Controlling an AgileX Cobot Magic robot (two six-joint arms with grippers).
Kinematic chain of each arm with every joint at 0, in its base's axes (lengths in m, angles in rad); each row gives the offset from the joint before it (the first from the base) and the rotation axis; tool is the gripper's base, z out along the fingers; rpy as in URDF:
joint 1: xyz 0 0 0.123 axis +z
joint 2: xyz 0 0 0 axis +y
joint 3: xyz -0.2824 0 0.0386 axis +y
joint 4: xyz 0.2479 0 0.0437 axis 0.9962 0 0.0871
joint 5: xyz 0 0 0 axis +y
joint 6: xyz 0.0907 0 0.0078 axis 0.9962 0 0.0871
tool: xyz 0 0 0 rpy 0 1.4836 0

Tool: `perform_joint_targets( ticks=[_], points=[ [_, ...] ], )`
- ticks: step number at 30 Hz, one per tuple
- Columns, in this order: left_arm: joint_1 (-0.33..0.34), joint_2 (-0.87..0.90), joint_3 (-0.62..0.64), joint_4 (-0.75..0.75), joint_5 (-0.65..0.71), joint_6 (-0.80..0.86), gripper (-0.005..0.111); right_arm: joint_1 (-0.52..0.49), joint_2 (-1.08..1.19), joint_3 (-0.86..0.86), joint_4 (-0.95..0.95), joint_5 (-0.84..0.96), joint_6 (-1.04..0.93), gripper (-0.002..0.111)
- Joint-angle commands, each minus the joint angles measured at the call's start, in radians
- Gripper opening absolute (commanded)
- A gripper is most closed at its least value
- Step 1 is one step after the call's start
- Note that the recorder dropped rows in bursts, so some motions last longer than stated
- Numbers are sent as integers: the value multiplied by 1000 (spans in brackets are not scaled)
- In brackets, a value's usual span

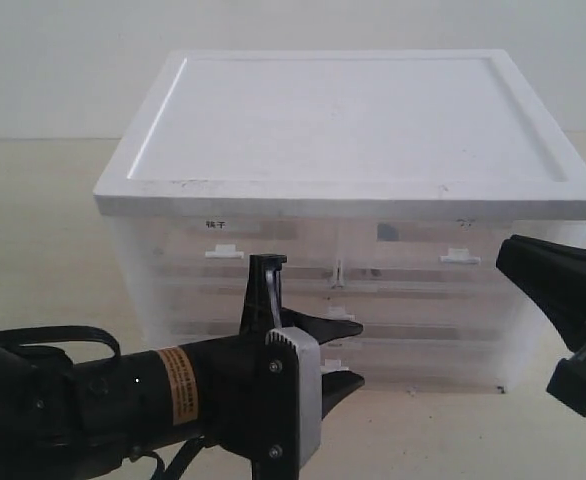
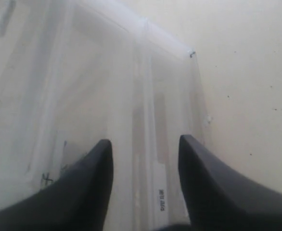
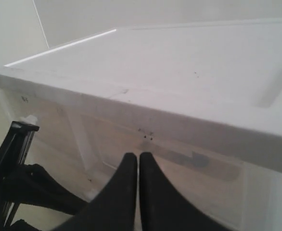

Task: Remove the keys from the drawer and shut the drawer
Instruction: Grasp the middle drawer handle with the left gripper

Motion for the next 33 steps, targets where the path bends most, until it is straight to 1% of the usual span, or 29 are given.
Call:
perform_joint_targets(
  ticks=[1, 6, 10, 13, 15, 16, 22, 27, 31, 33],
  points=[
    [-6, 2, -4, -19, -54, 24, 41, 0, 3, -6, 1, -13, -11, 0],
    [-6, 2, -2, -26, -66, 54, 41, 0, 3, -6, 1, -13, -11, 0],
    [-6, 2, -2, -136, -64, 138, 41, 0, 3, -6, 1, -13, -11, 0],
    [-6, 2, -2, -153, -56, 148, 39, 0, 3, -6, 1, -13, -11, 0],
    [-6, 2, -2, -152, -52, 148, 36, 0, 3, -6, 1, -13, -11, 0],
    [-6, 2, -2, -152, -45, 148, 33, 0, 3, -6, 1, -13, -11, 0],
    [-6, 25, -4, -154, -14, 177, 6, 0, 3, -6, 1, -5, -11, 0],
    [-6, 63, -17, -232, -31, 216, 4, 0, 3, -6, 1, -5, -11, 0],
    [-8, 65, -17, -240, -36, 233, 4, 0, 3, -6, 1, -4, -13, 0],
    [-25, 65, -17, -250, -36, 233, 4, 0, 3, -6, 1, -4, -13, 0]
  ],
)
